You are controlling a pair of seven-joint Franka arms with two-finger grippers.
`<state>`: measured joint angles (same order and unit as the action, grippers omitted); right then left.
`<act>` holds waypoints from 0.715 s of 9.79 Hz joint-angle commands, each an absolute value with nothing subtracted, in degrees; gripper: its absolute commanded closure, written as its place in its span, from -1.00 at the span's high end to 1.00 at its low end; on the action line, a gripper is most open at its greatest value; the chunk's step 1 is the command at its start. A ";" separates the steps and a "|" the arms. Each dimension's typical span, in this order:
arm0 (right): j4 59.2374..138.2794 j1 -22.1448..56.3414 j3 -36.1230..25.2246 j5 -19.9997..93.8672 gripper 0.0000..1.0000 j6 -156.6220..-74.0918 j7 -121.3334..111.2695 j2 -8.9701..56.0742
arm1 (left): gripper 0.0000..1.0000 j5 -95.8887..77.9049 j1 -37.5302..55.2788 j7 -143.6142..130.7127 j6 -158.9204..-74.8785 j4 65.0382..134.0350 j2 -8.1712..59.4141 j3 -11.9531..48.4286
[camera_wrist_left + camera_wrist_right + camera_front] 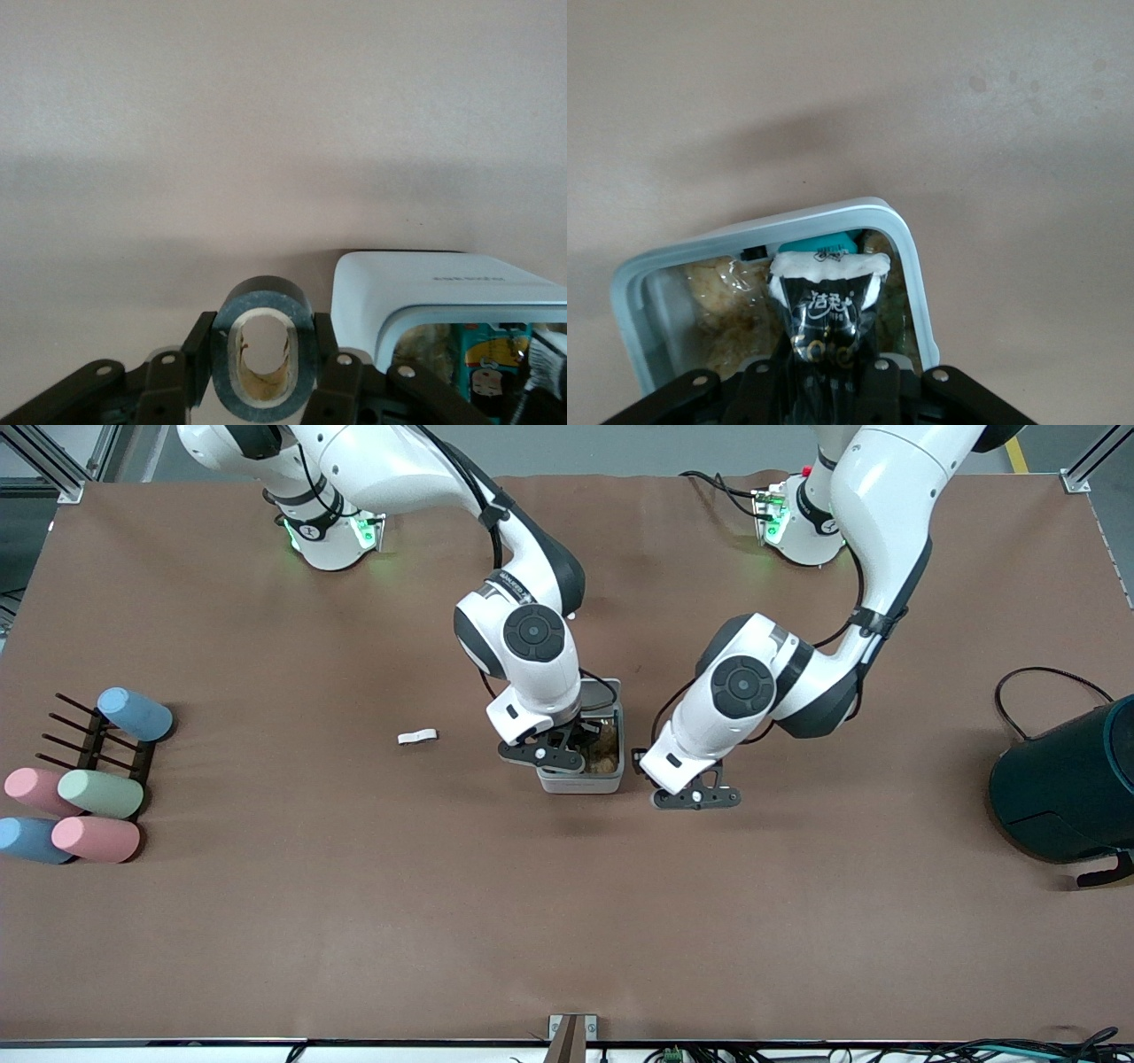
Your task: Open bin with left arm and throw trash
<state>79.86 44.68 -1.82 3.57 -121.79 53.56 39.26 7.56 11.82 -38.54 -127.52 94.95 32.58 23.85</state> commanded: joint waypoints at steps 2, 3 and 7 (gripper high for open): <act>81.04 44.74 -2.20 3.43 0.75 -120.85 53.00 37.88 | -1.00 8.26 12.65 -40.95 -126.30 94.13 32.26 23.99; 80.86 44.56 -2.20 3.86 1.00 -120.24 53.26 37.71 | -1.00 8.26 13.09 -41.57 -126.30 93.78 32.26 23.99; 80.24 40.18 -2.20 9.13 1.00 -113.31 50.99 32.45 | -1.00 8.35 16.51 -46.04 -126.21 92.55 32.25 24.08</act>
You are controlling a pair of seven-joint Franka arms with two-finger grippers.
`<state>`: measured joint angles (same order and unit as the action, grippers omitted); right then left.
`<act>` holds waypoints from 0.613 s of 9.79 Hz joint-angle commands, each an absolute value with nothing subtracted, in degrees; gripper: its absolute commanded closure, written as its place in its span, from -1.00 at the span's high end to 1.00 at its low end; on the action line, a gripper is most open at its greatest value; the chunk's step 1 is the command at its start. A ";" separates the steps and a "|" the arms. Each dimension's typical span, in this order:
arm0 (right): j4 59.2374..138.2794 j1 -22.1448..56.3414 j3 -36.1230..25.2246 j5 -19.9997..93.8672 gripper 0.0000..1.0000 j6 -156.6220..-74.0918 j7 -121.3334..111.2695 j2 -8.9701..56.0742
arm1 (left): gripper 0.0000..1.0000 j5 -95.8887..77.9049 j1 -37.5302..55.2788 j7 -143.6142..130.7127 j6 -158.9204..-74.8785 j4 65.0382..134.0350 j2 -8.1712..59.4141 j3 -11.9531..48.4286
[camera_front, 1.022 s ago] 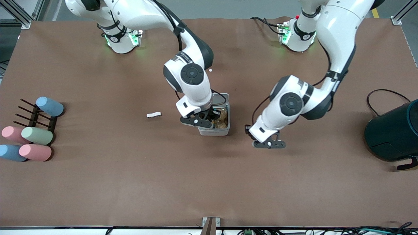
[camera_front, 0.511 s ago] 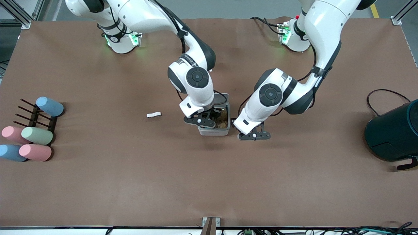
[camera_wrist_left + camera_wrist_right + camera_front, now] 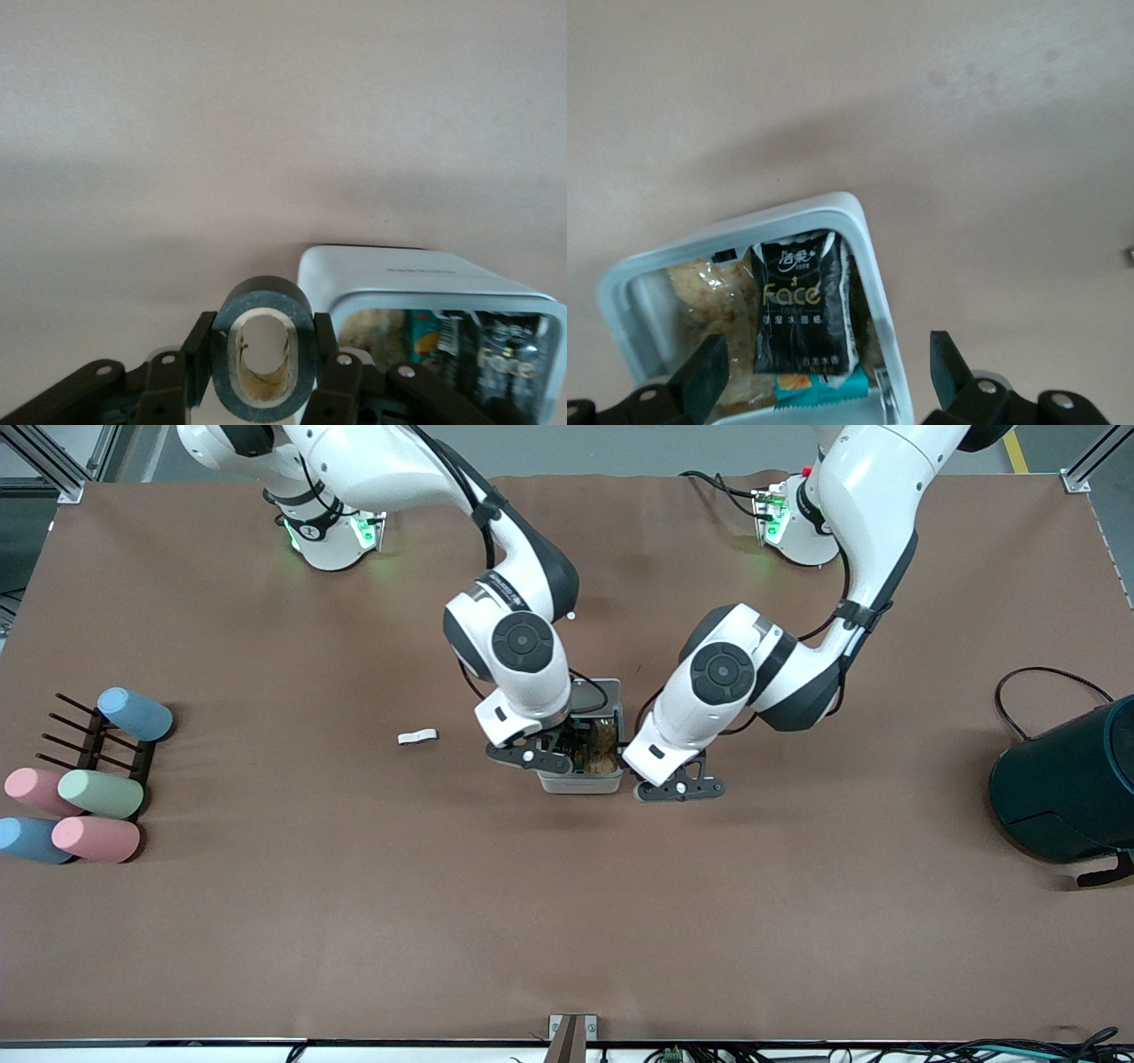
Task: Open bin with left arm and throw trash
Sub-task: 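Drop tape in the bin with the left gripper while the right gripper leaves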
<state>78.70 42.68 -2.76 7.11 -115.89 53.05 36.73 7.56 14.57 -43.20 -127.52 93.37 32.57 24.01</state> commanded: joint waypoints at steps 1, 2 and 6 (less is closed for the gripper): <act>80.42 37.12 -2.28 11.23 1.00 -111.29 49.41 30.69 | -1.00 8.44 17.22 -47.27 -126.30 92.55 32.34 24.00; 81.03 33.26 -2.29 11.95 1.00 -109.70 46.70 29.63 | -1.00 8.44 18.53 -48.85 -126.30 92.37 32.69 23.99; 91.10 21.47 -2.55 11.87 1.00 -108.45 40.69 27.26 | -0.48 11.59 19.69 -49.92 -126.39 92.37 34.71 23.64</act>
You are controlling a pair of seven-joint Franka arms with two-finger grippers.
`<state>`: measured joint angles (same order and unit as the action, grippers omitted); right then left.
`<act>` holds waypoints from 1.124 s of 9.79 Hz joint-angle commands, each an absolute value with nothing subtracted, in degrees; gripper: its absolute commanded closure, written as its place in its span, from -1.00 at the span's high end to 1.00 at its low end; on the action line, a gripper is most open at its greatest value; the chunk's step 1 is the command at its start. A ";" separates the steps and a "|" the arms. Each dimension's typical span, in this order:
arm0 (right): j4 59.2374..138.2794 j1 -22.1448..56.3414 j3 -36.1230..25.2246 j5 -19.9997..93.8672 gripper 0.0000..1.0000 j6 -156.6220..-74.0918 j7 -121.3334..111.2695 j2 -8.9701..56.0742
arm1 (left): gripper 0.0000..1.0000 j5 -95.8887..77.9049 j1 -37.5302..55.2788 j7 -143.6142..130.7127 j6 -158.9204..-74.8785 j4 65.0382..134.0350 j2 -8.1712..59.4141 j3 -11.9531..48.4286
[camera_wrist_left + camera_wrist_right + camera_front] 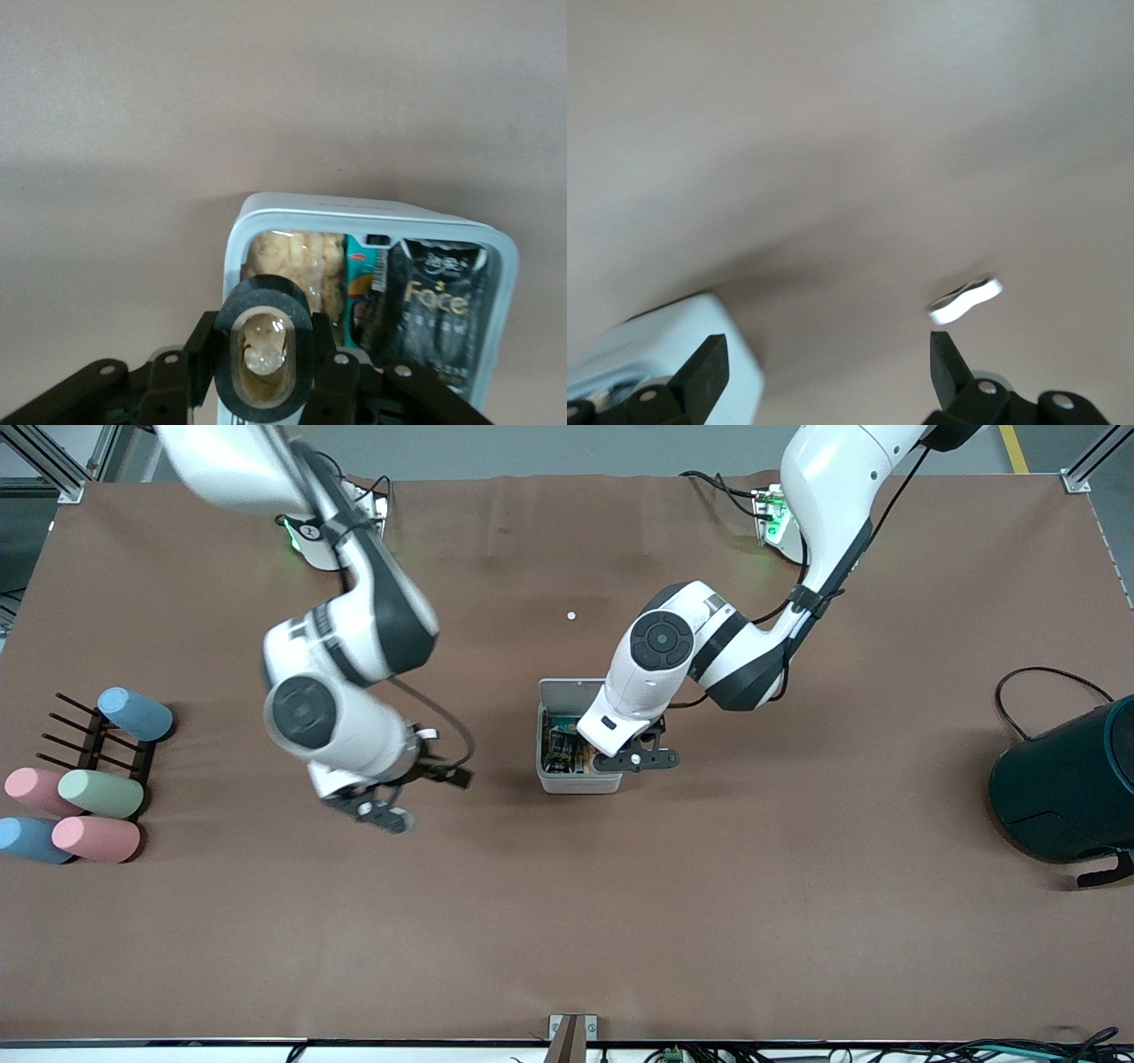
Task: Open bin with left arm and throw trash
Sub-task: 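Drop tape in the bin with the left gripper while the right gripper leaves, then grasp the white paper strip on the table with the right gripper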
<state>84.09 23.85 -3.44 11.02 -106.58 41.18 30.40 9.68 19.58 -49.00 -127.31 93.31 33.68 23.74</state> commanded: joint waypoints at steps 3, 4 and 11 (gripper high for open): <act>111.19 18.81 -2.46 12.48 1.00 -123.86 41.75 21.82 | -0.18 15.37 20.48 -52.82 -126.65 92.37 36.03 23.64; 116.40 19.16 -2.46 14.83 1.00 -128.10 42.71 20.40 | -0.17 15.38 20.65 -53.00 -126.65 92.29 36.21 23.64; 124.28 25.21 -2.37 18.54 0.73 -141.58 58.69 23.54 | 1.00 18.72 21.80 -53.61 -126.39 92.46 36.04 23.64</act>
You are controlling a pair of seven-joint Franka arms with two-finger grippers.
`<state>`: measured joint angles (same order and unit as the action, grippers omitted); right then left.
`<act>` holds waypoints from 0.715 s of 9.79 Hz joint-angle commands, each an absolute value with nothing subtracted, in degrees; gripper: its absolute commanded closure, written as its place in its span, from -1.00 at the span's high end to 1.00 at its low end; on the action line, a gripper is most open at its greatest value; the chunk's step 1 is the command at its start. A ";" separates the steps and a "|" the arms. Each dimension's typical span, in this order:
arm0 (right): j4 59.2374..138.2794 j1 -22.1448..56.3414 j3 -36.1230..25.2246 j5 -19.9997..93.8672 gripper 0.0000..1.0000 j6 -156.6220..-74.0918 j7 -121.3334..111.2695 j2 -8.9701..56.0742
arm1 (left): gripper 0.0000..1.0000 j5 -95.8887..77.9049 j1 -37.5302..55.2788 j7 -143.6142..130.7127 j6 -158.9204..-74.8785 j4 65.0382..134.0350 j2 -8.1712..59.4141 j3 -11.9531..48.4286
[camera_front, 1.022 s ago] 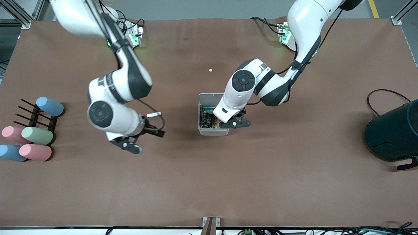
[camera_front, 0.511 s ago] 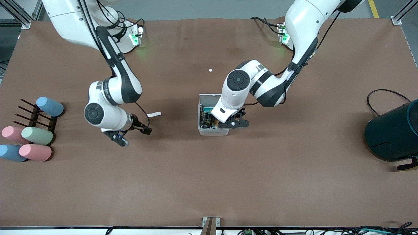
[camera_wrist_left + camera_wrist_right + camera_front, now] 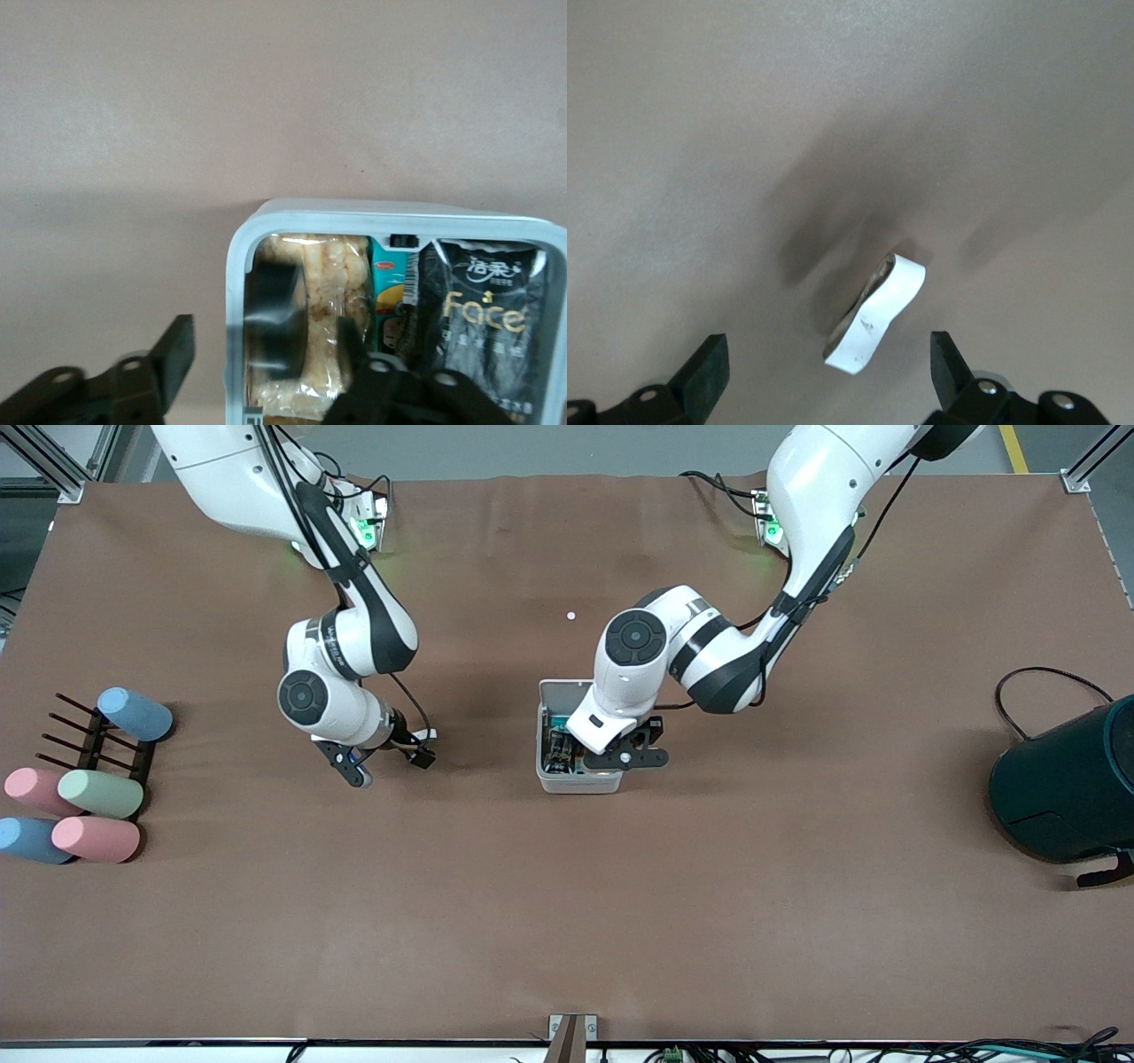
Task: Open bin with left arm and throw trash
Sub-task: 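Grasp the white paper strip on the table with the right gripper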
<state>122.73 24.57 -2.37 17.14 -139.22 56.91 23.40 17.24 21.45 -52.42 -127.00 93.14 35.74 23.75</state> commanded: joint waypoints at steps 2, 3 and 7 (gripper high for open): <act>124.19 26.28 -2.46 18.54 -0.01 -141.68 60.64 24.08 | 1.00 18.72 21.19 -53.35 -126.21 92.46 35.51 23.64; 124.19 26.37 -2.46 18.54 -0.01 -141.59 60.73 24.87 | 1.00 18.72 20.66 -53.00 -124.12 92.29 34.12 23.64; 125.16 26.37 -2.46 18.54 0.01 -141.33 60.64 25.58 | 1.00 17.67 18.73 -52.12 -106.90 85.70 27.27 23.99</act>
<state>123.66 26.12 -2.39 17.20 -140.71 60.28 25.82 17.49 19.34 -52.32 -110.78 86.56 29.97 23.77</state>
